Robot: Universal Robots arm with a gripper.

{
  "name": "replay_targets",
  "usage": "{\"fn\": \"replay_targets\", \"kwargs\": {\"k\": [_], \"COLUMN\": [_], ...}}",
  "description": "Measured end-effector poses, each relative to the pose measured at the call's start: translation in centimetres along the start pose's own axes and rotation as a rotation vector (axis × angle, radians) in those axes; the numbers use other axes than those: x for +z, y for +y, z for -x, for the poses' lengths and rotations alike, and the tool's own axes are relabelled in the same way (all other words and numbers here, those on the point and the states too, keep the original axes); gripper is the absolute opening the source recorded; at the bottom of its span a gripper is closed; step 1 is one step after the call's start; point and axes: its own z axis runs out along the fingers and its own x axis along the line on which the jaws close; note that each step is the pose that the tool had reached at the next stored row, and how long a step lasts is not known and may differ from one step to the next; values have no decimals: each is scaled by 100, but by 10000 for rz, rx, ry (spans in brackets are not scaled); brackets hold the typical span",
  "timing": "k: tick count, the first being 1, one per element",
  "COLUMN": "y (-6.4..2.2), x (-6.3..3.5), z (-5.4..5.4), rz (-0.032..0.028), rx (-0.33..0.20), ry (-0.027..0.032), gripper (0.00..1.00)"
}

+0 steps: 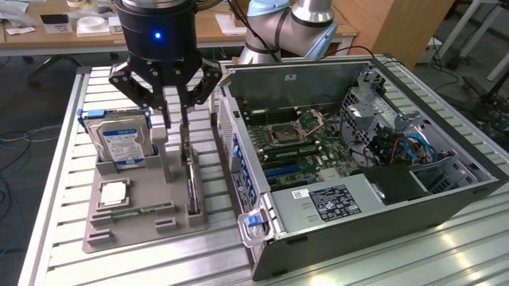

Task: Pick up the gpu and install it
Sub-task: 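Pick up the gpu and move the gpu toward the slot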

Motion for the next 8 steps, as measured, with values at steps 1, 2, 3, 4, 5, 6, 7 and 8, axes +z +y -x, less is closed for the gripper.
{"fn": "replay_targets", "kwargs": {"k": [1, 2, 3, 4, 5, 6, 7, 8], "y": [0, 0, 0, 0, 0, 0, 0, 0], "x": [0, 0, 0, 0, 0, 0, 0, 0], "z": [0, 0, 0, 0, 0, 0, 0, 0], "rz": [0, 0, 0, 0, 0, 0, 0, 0], "rx": [0, 0, 0, 0, 0, 0, 0, 0], "ry": [0, 0, 0, 0, 0, 0, 0, 0], "gripper": [35, 35, 41, 41, 47, 47, 47, 47]}}
